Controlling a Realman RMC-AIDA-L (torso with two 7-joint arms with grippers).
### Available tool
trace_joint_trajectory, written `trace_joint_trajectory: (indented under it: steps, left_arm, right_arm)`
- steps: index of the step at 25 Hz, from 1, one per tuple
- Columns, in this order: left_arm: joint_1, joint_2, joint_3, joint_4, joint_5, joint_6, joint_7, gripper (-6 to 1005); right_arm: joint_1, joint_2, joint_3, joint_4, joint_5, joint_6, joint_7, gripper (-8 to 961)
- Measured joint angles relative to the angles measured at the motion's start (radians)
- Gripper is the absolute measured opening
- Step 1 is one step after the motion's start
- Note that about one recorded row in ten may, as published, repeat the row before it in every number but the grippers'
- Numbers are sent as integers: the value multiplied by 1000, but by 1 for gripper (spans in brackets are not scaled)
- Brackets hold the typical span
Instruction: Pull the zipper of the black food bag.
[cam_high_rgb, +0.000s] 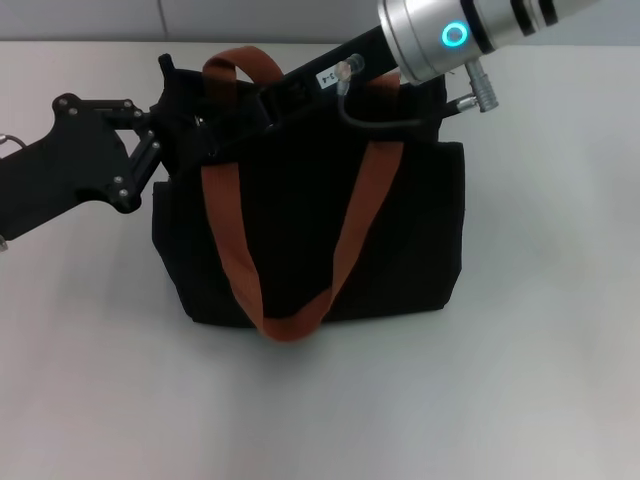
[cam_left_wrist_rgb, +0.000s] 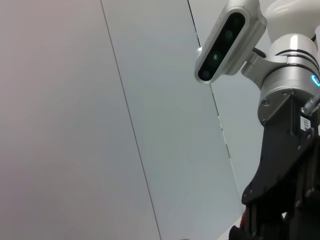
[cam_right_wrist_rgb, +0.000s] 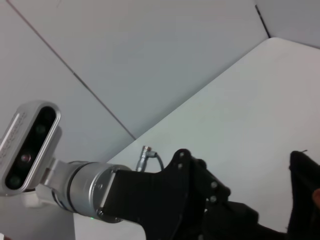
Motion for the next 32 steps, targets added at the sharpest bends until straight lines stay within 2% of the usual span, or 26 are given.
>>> trace_joint_trajectory:
  steps: [7, 32]
  left_arm:
    - [0, 2, 0, 0, -1, -5, -10, 21]
    - [-2, 0, -1, 0, -9, 12, -14, 21]
  right_arm:
    - [-15, -1, -3, -8, 41, -16, -4, 449]
    - [-16, -2, -5, -2, 39, -5, -7, 443]
